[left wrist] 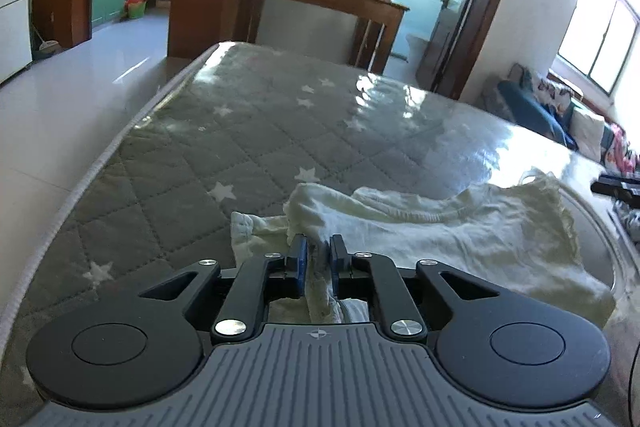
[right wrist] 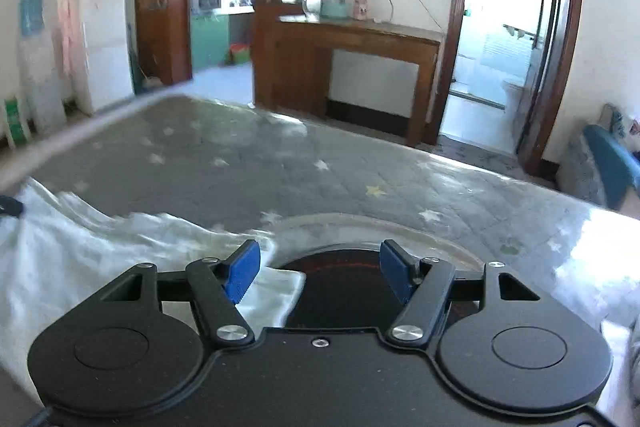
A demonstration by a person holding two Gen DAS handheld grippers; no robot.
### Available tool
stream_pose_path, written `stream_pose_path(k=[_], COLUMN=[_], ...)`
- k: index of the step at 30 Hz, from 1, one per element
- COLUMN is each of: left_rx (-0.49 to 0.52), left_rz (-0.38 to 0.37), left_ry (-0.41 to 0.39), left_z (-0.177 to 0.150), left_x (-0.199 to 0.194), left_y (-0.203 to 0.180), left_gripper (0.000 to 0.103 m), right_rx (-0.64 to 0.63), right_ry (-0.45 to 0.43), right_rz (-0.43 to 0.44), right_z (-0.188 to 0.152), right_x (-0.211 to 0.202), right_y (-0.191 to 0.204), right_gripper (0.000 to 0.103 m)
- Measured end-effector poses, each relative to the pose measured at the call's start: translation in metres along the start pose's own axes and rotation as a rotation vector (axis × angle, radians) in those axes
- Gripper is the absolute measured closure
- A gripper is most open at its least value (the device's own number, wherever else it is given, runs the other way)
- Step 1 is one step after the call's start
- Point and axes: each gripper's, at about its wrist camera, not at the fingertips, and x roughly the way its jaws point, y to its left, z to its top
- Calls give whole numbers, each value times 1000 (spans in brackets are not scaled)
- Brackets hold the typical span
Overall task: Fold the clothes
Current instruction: 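Smooth the folded T-shirt flat with both grippers open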
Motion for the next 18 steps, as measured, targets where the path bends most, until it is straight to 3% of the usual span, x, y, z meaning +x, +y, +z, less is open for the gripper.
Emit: stream_pose_path(k=[1,5,7,13,18], left_rx=[-1,26,47,97,93], left_rz=[5,32,24,-13,3], left_ry=[-8,-55,-71,-83,-22], left_z=[0,-4,-10,-37,-60], left_x=[-4,-30,-43,-63,-51], left_y=[0,-8,-17,-44,-47], left_gripper=[86,86,86,85,85], right_rx=[10,13,7,-12,-41], right_ry=[1,36,55,101,95], right_rz=[50,208,236,236,208], right_z=[-3,-16,-21,-43,-54], right_x=[-4,-1,3,9,-10], right_y=[4,32,42,61,63], right_gripper=[44,48,48,48,48])
